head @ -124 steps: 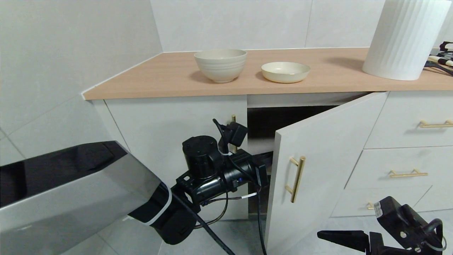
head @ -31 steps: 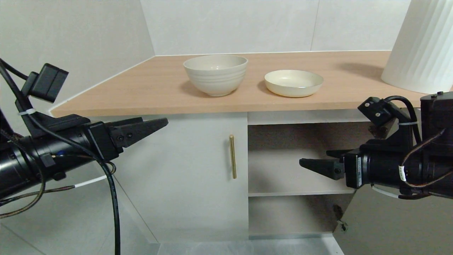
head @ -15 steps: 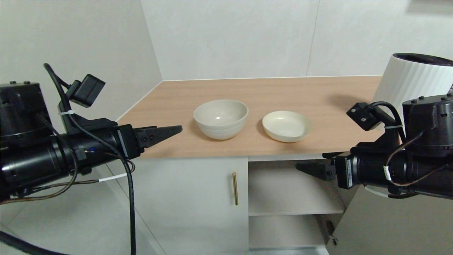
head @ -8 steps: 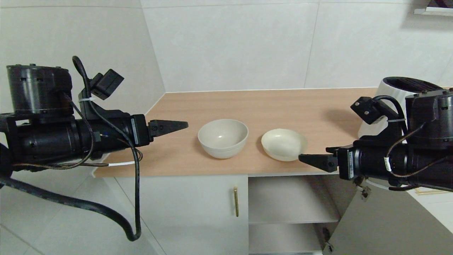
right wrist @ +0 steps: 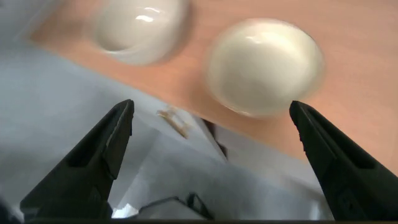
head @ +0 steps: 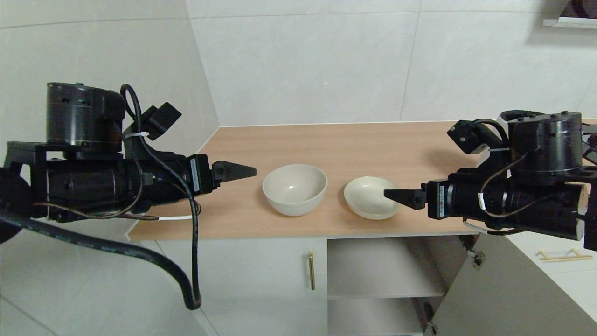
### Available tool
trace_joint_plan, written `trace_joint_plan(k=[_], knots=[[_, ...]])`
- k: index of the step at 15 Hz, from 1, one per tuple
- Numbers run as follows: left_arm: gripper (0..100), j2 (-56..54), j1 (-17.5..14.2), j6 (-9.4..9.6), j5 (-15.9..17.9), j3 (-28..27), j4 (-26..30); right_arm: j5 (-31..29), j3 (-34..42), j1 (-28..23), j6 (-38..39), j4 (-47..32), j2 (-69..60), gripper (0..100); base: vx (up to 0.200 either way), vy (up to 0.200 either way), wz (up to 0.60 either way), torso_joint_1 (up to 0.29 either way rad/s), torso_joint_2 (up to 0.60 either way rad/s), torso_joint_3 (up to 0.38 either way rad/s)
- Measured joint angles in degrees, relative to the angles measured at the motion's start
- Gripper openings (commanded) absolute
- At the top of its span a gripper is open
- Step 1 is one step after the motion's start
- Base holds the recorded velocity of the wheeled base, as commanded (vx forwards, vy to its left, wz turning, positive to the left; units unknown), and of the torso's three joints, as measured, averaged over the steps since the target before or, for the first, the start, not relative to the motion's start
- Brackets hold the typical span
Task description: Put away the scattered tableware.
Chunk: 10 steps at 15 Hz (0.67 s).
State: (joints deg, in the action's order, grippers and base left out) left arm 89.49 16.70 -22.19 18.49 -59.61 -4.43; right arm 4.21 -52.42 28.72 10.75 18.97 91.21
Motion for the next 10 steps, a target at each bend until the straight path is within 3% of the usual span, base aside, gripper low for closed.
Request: trace_joint_plan(k=[2, 4, 7, 8, 10], knots=[[100, 1.4, 1.0, -5.29, -0.1, -2.2, 1.0, -4.3, -4.6, -0.1, 4.3, -6.1, 1.3, 100, 0.0, 0.0, 0.0, 0.0, 0.0, 0.0], [100, 2.9, 1.5, -6.28, -0.8, -3.2, 0.9, -7.5, -7.2, -0.1, 5.8, -7.0, 2.9, 100, 0.0, 0.0, 0.0, 0.0, 0.0, 0.0], [100, 6.7, 2.5, -6.63, -7.7, -4.3, 0.2, -12.8, -9.3, -0.2, 6.0, -6.1, 5.8, 100, 0.0, 0.0, 0.0, 0.0, 0.0, 0.0], [100, 8.3, 3.2, -7.67, -9.9, -4.9, -0.1, -14.1, -9.8, -0.3, 6.3, -5.4, 6.8, 100, 0.0, 0.0, 0.0, 0.0, 0.0, 0.0], [100, 11.2, 4.9, -13.49, -11.9, -6.6, -1.1, -14.9, -10.3, -0.4, 7.2, -4.6, 8.2, 100, 0.0, 0.0, 0.0, 0.0, 0.0, 0.0]])
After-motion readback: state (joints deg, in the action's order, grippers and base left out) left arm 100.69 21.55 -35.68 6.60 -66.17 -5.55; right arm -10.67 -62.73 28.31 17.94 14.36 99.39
